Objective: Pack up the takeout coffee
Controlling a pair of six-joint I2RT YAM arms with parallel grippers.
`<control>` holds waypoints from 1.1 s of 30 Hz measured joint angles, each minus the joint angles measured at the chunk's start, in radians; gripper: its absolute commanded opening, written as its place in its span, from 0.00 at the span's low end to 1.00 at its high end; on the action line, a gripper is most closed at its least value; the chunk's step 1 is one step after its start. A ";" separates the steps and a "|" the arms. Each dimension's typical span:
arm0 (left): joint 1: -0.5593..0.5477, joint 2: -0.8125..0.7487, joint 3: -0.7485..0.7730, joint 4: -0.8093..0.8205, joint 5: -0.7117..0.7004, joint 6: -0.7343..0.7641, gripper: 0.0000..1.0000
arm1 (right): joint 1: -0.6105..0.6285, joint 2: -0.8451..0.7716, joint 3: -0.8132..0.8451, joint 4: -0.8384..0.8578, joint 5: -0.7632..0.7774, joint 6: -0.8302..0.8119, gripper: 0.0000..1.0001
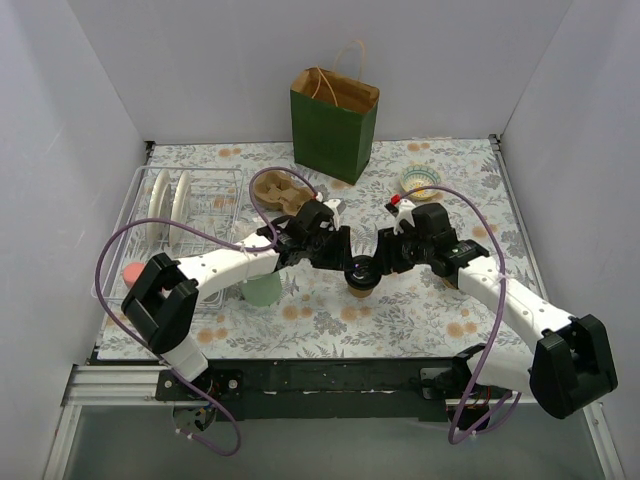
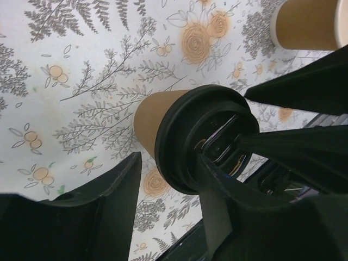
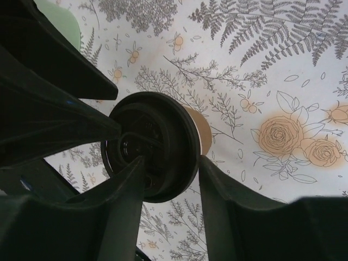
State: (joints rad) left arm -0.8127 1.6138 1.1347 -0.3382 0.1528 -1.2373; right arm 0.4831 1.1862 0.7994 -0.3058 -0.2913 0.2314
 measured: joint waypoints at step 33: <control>-0.012 0.058 -0.108 0.317 0.012 -0.137 0.37 | -0.093 -0.144 -0.311 0.390 -0.020 0.080 0.33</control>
State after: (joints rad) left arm -0.8249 1.6714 1.0271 -0.0216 0.1650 -1.3739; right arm 0.3897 1.0424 0.4885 0.0841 -0.3111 0.3111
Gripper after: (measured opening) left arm 0.374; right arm 0.321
